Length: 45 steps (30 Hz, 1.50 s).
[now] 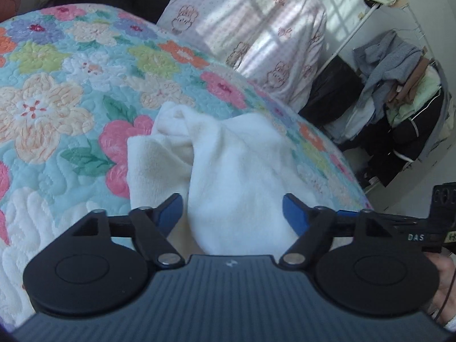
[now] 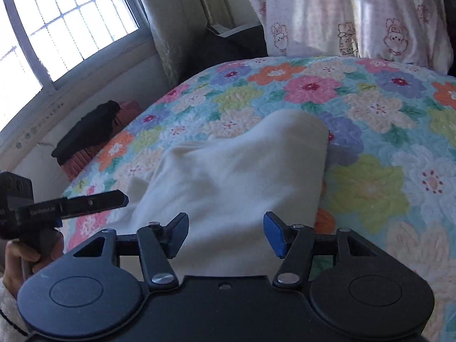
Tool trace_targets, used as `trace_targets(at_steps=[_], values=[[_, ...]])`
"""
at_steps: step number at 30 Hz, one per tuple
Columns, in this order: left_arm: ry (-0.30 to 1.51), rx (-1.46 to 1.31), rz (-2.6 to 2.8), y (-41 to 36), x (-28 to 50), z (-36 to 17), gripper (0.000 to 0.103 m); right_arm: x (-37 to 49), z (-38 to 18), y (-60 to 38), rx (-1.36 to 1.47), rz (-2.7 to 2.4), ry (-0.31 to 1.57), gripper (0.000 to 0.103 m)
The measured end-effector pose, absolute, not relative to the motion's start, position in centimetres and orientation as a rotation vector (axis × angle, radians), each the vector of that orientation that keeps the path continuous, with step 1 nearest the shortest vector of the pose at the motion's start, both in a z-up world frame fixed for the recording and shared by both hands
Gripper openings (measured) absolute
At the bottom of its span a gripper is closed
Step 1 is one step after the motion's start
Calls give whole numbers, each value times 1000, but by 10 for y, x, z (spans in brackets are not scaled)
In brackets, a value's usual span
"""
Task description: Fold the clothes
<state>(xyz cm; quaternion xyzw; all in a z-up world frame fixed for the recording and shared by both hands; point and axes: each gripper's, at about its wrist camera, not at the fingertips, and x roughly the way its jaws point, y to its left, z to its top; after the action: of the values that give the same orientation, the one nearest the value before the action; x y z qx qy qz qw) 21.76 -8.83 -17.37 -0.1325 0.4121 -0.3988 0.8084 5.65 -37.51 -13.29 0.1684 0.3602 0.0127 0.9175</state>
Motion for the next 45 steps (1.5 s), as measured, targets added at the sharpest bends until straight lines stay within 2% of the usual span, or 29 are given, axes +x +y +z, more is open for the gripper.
trace_targets(at_steps=[1,2,3,4,7,8,10,12,15,18,23,26,29,30,31,32,33,34,37,39,42,44,45], values=[[917,-212,-821,-99,215,-181,82,50,-139,-374,341,24,753,64],[896,-149,-795,-105,210,-184,72,42,-147,-373,349,25,765,64],[880,-122,-786,-106,205,-182,31,40,-154,-371,362,28,772,64],[864,-98,-778,-107,200,-180,9,37,-162,-368,379,27,773,65],[762,-40,-707,-95,177,-160,7,40,-171,-349,338,-10,739,75],[701,19,-633,-89,165,-151,7,40,-168,-342,296,2,738,79],[602,116,-571,-85,142,-139,6,40,-162,-328,213,25,735,79],[607,144,-594,-83,128,-136,6,32,-152,-310,80,71,689,79],[713,189,-587,-93,131,-159,7,15,-152,-300,11,149,595,77],[741,262,-526,-101,136,-171,9,19,-167,-292,5,182,658,77],[655,492,-502,-122,121,-180,16,15,-182,-260,-174,147,737,80],[666,491,-510,-124,121,-181,16,9,-181,-263,-124,140,747,80],[743,329,-531,-106,139,-179,18,7,-179,-263,-125,129,782,80],[771,266,-538,-99,146,-179,24,7,-177,-261,-131,126,807,80],[793,214,-531,-92,153,-179,38,9,-171,-261,-115,125,835,80],[820,151,-509,-81,160,-179,48,12,-166,-265,-90,137,860,83],[845,87,-485,-71,167,-179,64,14,-160,-268,-64,148,886,85],[870,-15,-483,-58,175,-178,67,15,-156,-274,-23,162,902,86],[878,-290,-529,-20,186,-172,65,15,-144,-311,191,164,904,86],[864,-316,-557,-11,187,-171,67,10,-148,-342,353,121,867,87],[957,-343,-652,-19,201,-185,69,3,-154,-388,592,55,804,88],[1043,-352,-714,-30,205,-196,74,3,-167,-410,711,35,792,88],[1072,-316,-734,-36,205,-200,80,6,-174,-420,768,34,789,88]])
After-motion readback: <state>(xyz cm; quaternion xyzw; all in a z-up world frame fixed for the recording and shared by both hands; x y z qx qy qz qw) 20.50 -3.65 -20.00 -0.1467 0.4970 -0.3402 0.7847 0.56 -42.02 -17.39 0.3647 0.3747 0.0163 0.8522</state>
